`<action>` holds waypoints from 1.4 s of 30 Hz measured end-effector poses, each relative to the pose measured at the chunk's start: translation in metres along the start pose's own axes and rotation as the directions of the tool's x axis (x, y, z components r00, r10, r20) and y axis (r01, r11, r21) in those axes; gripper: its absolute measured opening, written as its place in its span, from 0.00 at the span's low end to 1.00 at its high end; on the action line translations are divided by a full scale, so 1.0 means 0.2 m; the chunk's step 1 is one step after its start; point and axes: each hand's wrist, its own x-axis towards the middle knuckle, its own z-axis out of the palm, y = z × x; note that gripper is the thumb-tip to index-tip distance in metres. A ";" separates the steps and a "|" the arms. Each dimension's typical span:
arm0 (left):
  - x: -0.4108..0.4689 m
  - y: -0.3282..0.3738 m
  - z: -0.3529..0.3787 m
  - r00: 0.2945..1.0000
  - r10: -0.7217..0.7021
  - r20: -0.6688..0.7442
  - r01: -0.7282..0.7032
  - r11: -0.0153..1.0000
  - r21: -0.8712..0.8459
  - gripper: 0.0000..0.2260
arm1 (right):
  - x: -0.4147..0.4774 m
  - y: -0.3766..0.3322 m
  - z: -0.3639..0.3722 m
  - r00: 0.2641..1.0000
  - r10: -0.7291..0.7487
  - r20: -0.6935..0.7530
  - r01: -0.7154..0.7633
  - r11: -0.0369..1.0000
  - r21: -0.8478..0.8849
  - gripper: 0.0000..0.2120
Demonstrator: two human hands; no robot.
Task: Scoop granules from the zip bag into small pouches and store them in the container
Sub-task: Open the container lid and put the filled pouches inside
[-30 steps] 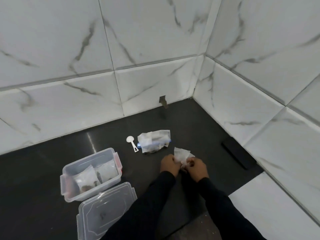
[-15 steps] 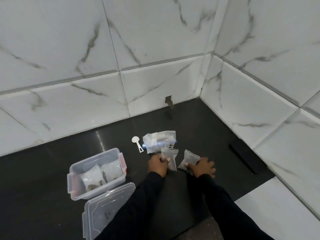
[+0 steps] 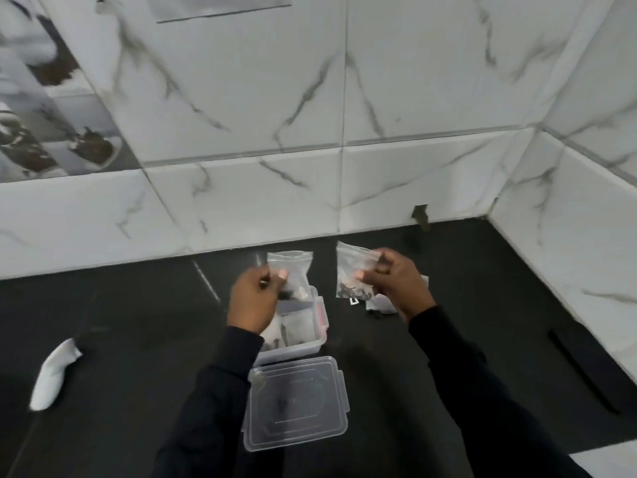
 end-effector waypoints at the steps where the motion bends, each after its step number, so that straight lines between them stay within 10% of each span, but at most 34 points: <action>1: 0.02 -0.01 -0.08 0.999 -0.007 -0.032 0.008 0.999 0.039 0.16 | 0.02 -0.05 0.07 0.998 -0.011 0.060 0.012 1.000 -0.020 0.15; 5: 0.05 -0.16 -0.24 0.980 -0.175 -0.097 0.192 0.958 0.213 0.14 | 0.09 -0.08 0.38 0.973 0.030 0.231 0.038 0.957 -0.287 0.14; 13: 0.11 -0.38 -0.10 0.851 -0.491 0.185 0.357 0.801 0.481 0.08 | 0.14 0.17 0.77 0.935 0.314 0.166 -0.037 0.550 -0.834 0.08; 20: 0.06 -0.35 -0.10 0.987 -0.143 0.074 0.032 0.625 0.780 0.13 | 0.06 0.29 0.82 0.961 -0.024 0.275 0.275 0.046 -0.960 0.22; 24: -0.07 -0.33 -0.19 0.993 -0.104 -0.058 0.115 0.704 0.701 0.13 | 0.01 0.28 0.70 0.965 -0.189 0.180 0.210 0.155 -0.965 0.19; 26: -0.15 -0.37 -0.27 0.970 -0.182 -0.160 0.242 0.759 0.604 0.14 | -0.05 0.28 0.60 0.978 -0.209 0.011 0.091 0.377 -0.922 0.07; 29: -0.29 -0.50 -0.37 0.891 -0.422 -0.165 0.448 0.767 0.460 0.19 | -0.18 0.36 0.45 0.973 0.081 -0.216 -0.218 0.632 -0.744 0.12; 35: -0.46 -0.69 -0.29 0.632 -0.739 0.231 0.704 0.673 0.227 0.22 | -0.37 0.58 0.36 0.858 0.495 -0.140 -0.456 0.605 -0.652 0.17; 42: -0.57 -0.68 -0.24 0.570 -0.770 0.287 0.812 0.581 -0.056 0.29 | -0.53 0.51 0.41 0.778 0.623 -0.081 -0.601 0.701 -0.383 0.16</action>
